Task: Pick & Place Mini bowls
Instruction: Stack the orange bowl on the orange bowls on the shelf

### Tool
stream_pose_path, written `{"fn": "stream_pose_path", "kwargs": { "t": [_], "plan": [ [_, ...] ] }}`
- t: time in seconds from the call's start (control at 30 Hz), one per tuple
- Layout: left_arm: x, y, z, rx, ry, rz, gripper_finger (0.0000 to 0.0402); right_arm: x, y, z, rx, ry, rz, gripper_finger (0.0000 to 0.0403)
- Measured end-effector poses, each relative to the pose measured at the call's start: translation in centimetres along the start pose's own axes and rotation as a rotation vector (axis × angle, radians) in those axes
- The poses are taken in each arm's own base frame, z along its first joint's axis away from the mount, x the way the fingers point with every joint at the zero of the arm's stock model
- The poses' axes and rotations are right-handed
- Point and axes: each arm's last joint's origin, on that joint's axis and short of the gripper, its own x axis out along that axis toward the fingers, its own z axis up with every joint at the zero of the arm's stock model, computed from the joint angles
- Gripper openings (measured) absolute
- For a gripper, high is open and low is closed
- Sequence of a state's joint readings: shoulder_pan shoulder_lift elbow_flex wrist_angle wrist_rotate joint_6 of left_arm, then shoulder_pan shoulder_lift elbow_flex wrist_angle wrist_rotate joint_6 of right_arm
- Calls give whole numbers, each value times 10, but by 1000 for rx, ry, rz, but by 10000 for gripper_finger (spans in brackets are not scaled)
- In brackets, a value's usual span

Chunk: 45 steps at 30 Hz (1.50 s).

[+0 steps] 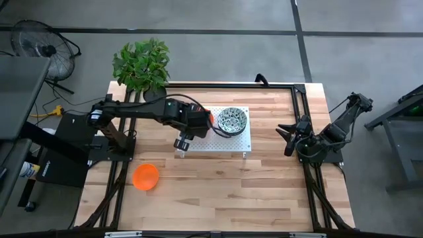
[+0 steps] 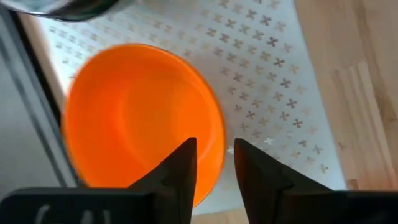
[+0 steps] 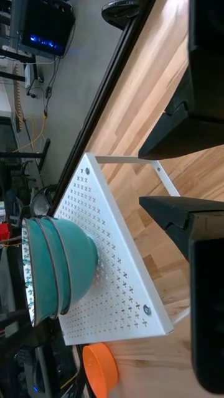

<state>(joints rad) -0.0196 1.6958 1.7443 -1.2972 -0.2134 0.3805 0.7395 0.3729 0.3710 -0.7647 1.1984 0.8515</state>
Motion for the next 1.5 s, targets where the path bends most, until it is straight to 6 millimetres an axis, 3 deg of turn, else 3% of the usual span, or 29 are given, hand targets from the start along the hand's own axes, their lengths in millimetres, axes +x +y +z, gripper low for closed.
{"fn": "stream_pose_path", "kwargs": {
  "t": [0.23,0.5,0.6,0.83,1.03,1.13,1.5],
  "plan": [
    [-32,9,1,-11,-33,48,108,0,0,0,0,3,3,94],
    [-50,7,-14,-51,32,51,108,0,0,0,0,3,3,94],
    [-53,-1,-19,-53,80,70,108,0,0,0,0,3,3,94],
    [-72,-29,-20,-20,14,147,108,0,0,0,7,-4,-1,94],
    [-73,-55,-24,11,-21,194,108,0,1,1,18,-18,-7,94],
    [-70,-67,-35,9,-8,206,108,0,1,2,13,-27,-8,94],
    [-55,-80,-73,-87,-191,176,108,-1,18,18,-30,-63,124,94]
  ]
}}
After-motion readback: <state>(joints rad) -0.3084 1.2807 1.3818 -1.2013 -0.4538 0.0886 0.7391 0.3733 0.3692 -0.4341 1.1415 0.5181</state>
